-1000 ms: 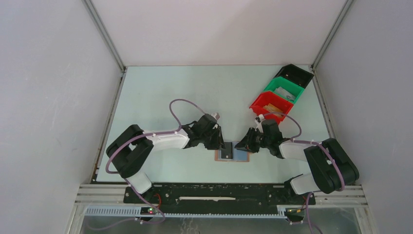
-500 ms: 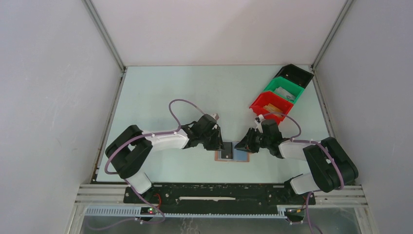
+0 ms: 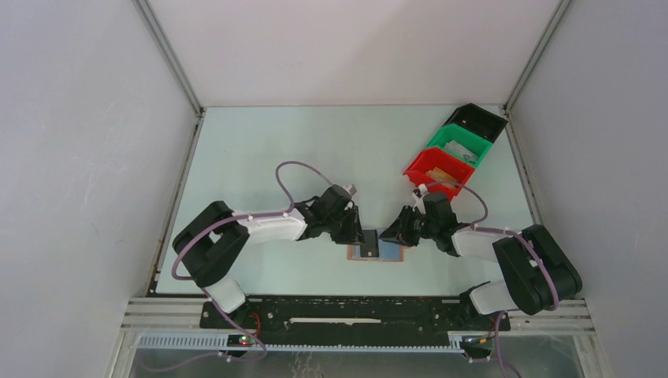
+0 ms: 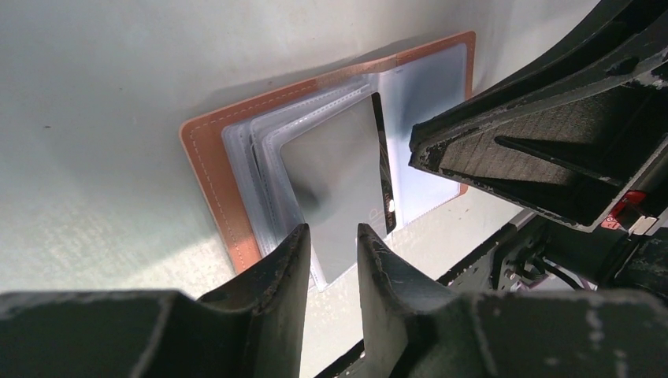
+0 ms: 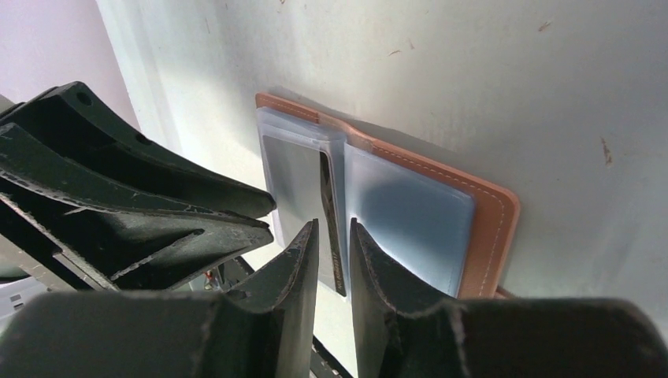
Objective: Take the credit cards out of the card holder
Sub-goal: Remove the credit card from the card holder.
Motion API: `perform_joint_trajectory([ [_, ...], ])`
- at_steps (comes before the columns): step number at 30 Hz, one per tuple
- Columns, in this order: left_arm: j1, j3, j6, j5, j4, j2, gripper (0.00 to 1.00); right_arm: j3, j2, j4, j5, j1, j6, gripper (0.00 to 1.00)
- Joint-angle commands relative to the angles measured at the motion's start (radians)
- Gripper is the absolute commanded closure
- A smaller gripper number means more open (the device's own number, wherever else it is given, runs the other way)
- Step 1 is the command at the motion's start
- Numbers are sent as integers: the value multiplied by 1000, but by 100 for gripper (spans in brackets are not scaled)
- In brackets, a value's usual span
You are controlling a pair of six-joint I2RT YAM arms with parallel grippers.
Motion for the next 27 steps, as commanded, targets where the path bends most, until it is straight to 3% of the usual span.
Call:
perform_joint_trajectory([
  [1, -14, 23, 15, 21, -10, 37, 66, -1, -32, 24, -22, 12, 23, 71],
  [19, -15, 60, 23, -5, -46, 93, 67, -54, 18, 31, 34, 15, -9, 68],
  [27, -14, 75, 28, -1, -51, 117, 70, -83, 56, 159, -23, 17, 41, 78],
])
